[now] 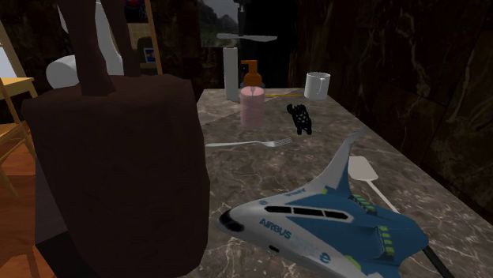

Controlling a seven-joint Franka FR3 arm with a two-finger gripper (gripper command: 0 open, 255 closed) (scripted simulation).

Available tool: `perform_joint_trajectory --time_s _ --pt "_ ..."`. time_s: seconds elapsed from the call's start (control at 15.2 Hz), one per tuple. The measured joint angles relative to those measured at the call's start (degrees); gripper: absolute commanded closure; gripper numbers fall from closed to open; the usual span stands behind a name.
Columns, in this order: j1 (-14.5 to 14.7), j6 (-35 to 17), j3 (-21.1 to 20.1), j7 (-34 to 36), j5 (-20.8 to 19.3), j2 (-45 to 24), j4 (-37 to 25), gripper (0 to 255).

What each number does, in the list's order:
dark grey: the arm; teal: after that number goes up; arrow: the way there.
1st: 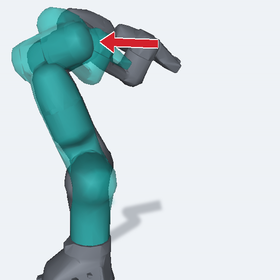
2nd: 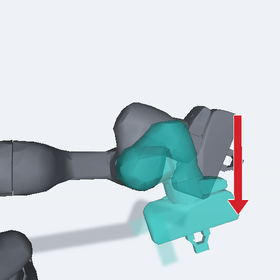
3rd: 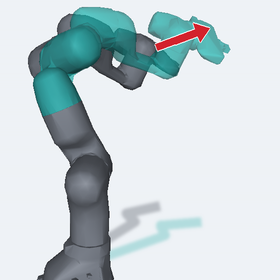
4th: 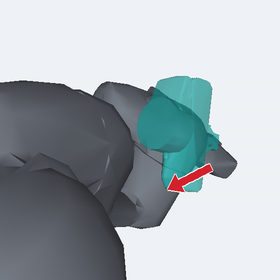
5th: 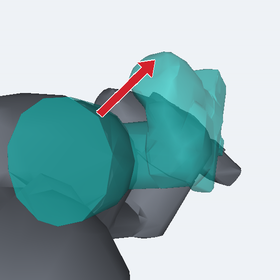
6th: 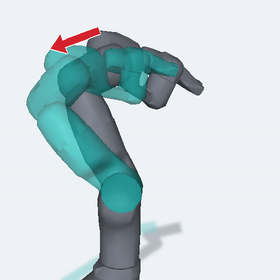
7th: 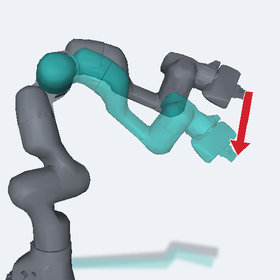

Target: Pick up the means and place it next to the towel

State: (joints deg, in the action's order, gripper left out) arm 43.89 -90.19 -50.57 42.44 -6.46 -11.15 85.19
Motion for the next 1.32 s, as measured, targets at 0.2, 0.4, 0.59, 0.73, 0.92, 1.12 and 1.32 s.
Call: perform_joint_trajectory --time_s 0.2,0.4,0.59,0.73,0.92,1.12,1.32 --pt "-0.3 -2.4 0.0 -0.1 0.3 0.4 2.6 255" --pt "-0.7 -4.8 0.1 -0.3 0.6 0.8 5.3 255" --pt "-1.1 -7.2 0.2 -0.4 0.8 1.2 8.1 255" --pt "-1.3 -8.9 0.2 -0.5 1.0 1.4 9.9 255" --pt "-1.5 -11.4 0.3 -0.6 0.9 1.3 12.3 255" --pt "-1.4 -13.4 0.4 -0.4 0.5 0.8 14.0 255" --pt "-1.5 -15.7 0.5 -0.3 0.4 0.8 16.3 255"
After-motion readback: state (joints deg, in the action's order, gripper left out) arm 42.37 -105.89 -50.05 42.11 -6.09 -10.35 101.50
